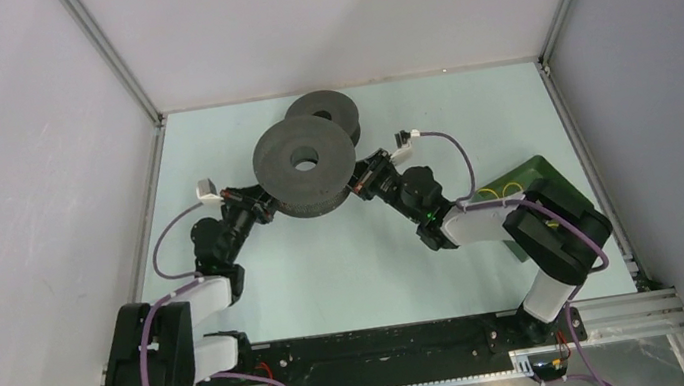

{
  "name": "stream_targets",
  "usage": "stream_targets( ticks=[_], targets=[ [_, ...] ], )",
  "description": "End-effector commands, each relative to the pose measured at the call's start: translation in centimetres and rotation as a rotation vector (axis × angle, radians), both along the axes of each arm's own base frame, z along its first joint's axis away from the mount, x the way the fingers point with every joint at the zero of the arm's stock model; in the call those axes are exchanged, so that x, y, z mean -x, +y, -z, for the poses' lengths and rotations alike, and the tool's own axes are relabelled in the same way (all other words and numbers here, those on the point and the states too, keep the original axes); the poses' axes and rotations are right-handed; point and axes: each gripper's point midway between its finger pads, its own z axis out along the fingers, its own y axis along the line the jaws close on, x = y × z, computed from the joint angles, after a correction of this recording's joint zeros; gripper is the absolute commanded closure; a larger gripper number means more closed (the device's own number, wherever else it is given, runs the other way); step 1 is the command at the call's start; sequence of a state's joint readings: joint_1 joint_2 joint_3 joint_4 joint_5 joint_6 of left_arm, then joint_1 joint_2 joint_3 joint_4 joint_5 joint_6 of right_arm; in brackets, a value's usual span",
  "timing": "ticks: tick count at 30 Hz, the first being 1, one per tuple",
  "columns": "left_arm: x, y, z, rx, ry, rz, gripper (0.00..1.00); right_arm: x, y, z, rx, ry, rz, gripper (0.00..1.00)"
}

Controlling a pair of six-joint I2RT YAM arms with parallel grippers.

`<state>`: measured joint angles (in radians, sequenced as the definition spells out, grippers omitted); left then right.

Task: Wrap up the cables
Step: Wrap the cable around the cable reel.

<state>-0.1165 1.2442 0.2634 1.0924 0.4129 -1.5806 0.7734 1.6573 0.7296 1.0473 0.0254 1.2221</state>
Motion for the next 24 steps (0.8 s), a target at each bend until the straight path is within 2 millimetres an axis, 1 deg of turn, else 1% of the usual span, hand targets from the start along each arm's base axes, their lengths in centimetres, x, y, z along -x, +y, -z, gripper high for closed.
stream_targets(
  ticks=[1, 4, 8, 10, 11, 12, 18, 23, 24],
  targets=[
    [1.3, -0.4, -5.4, 0.126, -0.151, 0.025, 1.0, -0.9, 0.3, 0.8, -0.03, 0.051, 0.076, 1.0],
    [1.5, -0.4, -5.5, 0.134, -0.155, 0.022, 1.0, -0.9, 0.1, 1.3, -0.024, 0.059, 0.123, 1.0],
    [1.4, -0.2, -5.4, 0.132, -0.159, 0.007, 1.0, -0.5, 0.3, 1.9, -0.009, 0.079, 0.136, 1.0],
    [1.3, -0.2, -5.4, 0.127, -0.163, 0.001, 1.0, -0.2, 0.5, 2.4, 0.009, 0.094, 0.131, 1.0],
    [1.2, -0.2, -5.4, 0.125, -0.166, 0.0, 1.0, -0.1, 0.4, 3.0, 0.031, 0.11, 0.132, 1.0],
    [1.2, -0.2, -5.5, 0.125, -0.17, 0.001, 1.0, 0.0, 0.4, 3.0, 0.037, 0.112, 0.136, 1.0],
    [1.1, -0.2, -5.6, 0.118, -0.184, -0.004, 1.0, 0.2, -0.6, 4.5, 0.124, 0.175, 0.163, 0.99],
    [1.0, 0.0, -5.6, 0.102, -0.198, -0.017, 1.0, 1.2, -0.8, 4.8, 0.167, 0.207, 0.156, 0.98],
    [0.9, 0.0, -5.7, 0.1, -0.2, -0.02, 1.0, 1.3, -0.9, 5.3, 0.182, 0.223, 0.16, 0.98]
  ],
)
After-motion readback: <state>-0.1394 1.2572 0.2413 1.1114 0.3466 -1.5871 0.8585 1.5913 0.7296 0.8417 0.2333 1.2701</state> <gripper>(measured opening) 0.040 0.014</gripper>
